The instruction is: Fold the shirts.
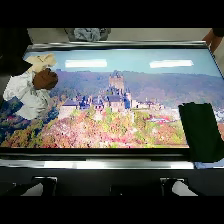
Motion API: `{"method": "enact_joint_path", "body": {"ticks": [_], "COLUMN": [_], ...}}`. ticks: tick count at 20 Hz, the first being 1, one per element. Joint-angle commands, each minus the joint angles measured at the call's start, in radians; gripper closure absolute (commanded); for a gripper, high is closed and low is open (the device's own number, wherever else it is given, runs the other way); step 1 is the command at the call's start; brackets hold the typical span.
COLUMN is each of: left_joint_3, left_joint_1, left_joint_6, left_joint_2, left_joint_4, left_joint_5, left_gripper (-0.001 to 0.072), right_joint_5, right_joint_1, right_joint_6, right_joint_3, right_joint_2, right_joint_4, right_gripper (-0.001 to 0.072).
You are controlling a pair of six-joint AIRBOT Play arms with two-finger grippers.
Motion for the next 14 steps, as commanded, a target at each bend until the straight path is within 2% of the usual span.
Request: {"method": "enact_joint_path", "body": {"ticks": [1,2,3,4,5,6,7,9,11,14], "left_joint_3": [0.191,0.200,0.198,0.198,0.190,0.154,0.085,-0.087,-0.202,-0.220], "left_joint_1": [-0.179,-0.230,-0.266,-0.289,-0.306,-0.314,-0.315,-0.304,-0.295,-0.295], "left_joint_6": [-0.213,-0.236,-0.242,-0.243,-0.243,-0.242,-0.233,-0.233,-0.256,-0.257], "left_joint_2": [-0.132,-0.164,-0.195,-0.224,-0.255,-0.275,-0.270,-0.219,-0.186,-0.195], "left_joint_4": [0.593,0.690,0.712,0.696,0.667,0.641,0.601,0.515,0.497,0.498], "left_joint_5": [-0.013,-0.026,-0.071,-0.161,-0.292,-0.402,-0.426,-0.346,-0.248,-0.225], "left_gripper": [0.0682,0.0680,0.0664,0.0510,0.0199,-0.0003,-0.0004,-0.0005,-0.0003,-0.0002], "right_joint_5": [-0.314,-0.260,-0.152,-0.021,0.134,0.280,0.371,0.461,0.434,0.396], "right_joint_1": [0.336,0.448,0.547,0.616,0.664,0.689,0.694,0.693,0.694,0.694], "right_joint_6": [-0.097,-0.056,-0.017,0.005,0.006,-0.010,-0.021,-0.022,0.013,0.019], "right_joint_3": [0.185,0.184,0.182,0.180,0.179,0.179,0.171,0.122,0.068,0.034], "right_joint_2": [-0.007,-0.031,-0.076,-0.130,-0.195,-0.261,-0.315,-0.377,-0.383,-0.383], "right_joint_4": [0.049,0.069,0.076,0.085,0.135,0.221,0.311,0.455,0.460,0.447], "right_gripper": [0.0024,0.0024,0.0020,0.0018,0.0018,0.0019,0.0021,0.0021,0.0021,0.0021]}}
